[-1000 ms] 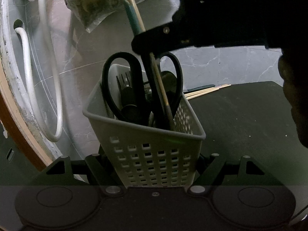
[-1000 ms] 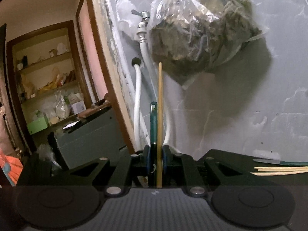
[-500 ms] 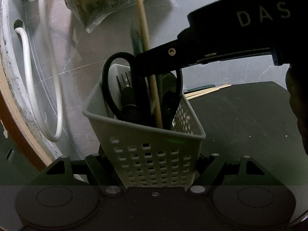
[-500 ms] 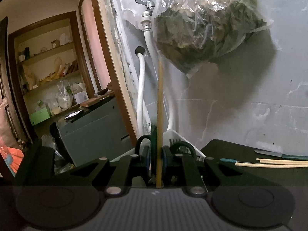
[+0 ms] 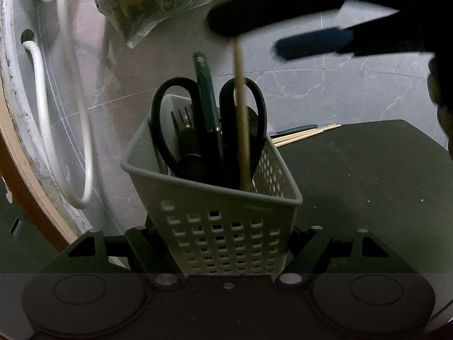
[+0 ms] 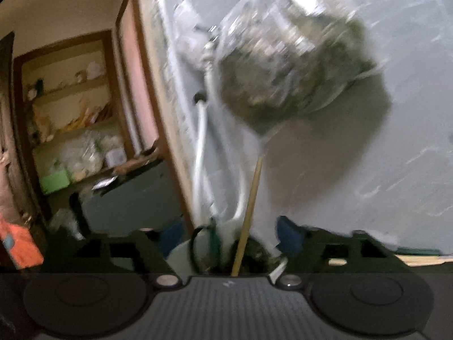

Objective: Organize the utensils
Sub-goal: 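Lower them into the caddy and open the right gripper, then move the open right gripper back over the chopsticks on the mat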

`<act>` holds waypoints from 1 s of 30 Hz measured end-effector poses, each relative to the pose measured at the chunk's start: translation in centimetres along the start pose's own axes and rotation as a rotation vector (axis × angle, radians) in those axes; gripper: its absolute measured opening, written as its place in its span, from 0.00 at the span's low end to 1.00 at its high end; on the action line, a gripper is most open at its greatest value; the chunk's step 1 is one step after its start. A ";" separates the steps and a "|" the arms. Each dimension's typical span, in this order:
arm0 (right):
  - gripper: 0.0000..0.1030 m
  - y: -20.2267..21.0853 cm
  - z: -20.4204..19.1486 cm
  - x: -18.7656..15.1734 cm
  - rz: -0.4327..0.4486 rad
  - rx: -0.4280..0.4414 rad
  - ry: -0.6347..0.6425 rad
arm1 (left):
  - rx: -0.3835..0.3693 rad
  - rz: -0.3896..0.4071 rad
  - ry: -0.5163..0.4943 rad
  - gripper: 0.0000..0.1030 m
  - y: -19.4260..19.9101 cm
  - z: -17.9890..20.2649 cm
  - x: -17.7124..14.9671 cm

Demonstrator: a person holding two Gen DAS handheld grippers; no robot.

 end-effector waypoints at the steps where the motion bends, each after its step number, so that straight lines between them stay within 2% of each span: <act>1: 0.92 0.3 0.7 0.3 0.017 -0.027 -0.011 | 0.000 0.000 0.000 0.76 0.0 0.1 0.0; 3: 0.98 0.7 2.6 0.7 0.038 -0.086 -0.044 | 0.000 0.000 0.000 0.76 0.0 0.1 0.0; 6: 1.00 0.1 6.2 0.3 0.009 -0.189 -0.114 | -0.003 0.001 0.002 0.76 0.1 -0.1 0.0; 9: 1.00 -1.7 10.4 -0.9 -0.077 -0.304 -0.193 | -0.002 0.000 0.002 0.76 0.1 -0.1 0.0; 13: 1.00 -5.4 15.1 -3.1 -0.209 -0.376 -0.283 | 0.003 -0.006 -0.002 0.76 0.2 0.0 0.0; 16: 1.00 -9.2 16.9 -4.5 -0.297 -0.392 -0.260 | 0.010 -0.011 -0.005 0.76 0.3 0.3 0.1; 21: 0.97 -14.9 17.4 -4.9 -0.323 -0.364 -0.155 | 0.017 -0.022 0.000 0.76 0.3 0.4 0.2; 25: 0.95 -18.9 17.2 -5.2 -0.358 -0.329 -0.135 | 0.021 -0.031 0.005 0.76 0.1 0.5 0.3; 30: 0.94 -21.3 17.2 -6.1 -0.398 -0.280 -0.122 | 0.023 -0.038 0.011 0.76 0.1 0.5 0.4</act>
Point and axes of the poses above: each gripper's, at about its wrist camera, not at the fingertips, and y roughly against the way its jaws point, z to its right, x to its top, the point moved 4 cm from there along -y, roughly the way its jaws point, and after that the axes turned 10 degrees about -x, right-handed, at the moved point
